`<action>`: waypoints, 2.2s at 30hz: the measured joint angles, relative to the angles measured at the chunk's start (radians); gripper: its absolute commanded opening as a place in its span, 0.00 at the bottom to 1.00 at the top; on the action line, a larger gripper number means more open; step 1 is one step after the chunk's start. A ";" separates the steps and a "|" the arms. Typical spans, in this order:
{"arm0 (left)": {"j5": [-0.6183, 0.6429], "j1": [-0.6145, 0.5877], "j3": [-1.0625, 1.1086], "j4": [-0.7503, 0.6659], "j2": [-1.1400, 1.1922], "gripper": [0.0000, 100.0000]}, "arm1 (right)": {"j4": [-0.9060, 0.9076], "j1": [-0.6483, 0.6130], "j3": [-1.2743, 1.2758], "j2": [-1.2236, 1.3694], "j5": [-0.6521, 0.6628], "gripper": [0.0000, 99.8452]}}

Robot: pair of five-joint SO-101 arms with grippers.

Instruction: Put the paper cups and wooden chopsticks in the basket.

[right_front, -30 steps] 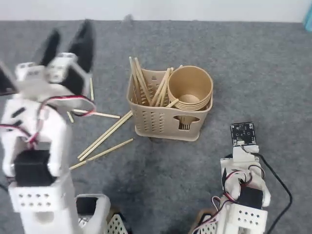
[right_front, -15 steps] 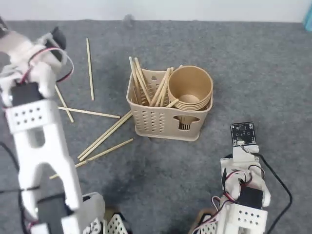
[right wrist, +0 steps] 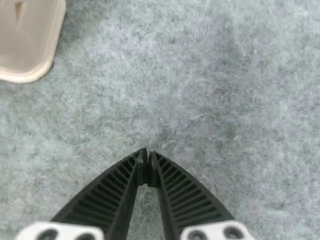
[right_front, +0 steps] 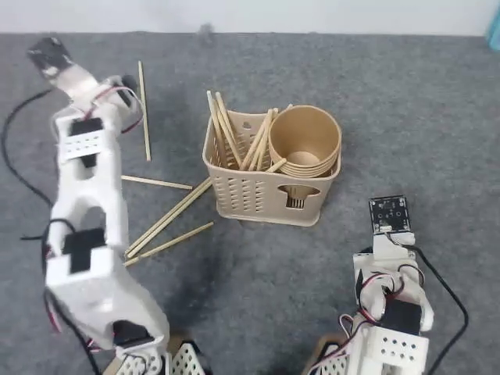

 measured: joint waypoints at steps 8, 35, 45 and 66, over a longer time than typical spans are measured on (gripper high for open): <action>-0.054 0.049 -0.046 -0.143 0.215 0.22 | 0.000 0.000 0.000 0.000 0.000 0.01; -0.080 0.046 -1.339 0.634 1.034 0.01 | 0.000 0.000 0.000 0.000 0.000 0.01; -0.192 0.046 -1.766 1.120 1.169 0.01 | 0.000 0.000 0.000 0.000 0.000 0.01; -0.193 -0.049 -1.741 1.277 0.825 0.01 | 0.000 0.000 0.000 0.000 0.000 0.01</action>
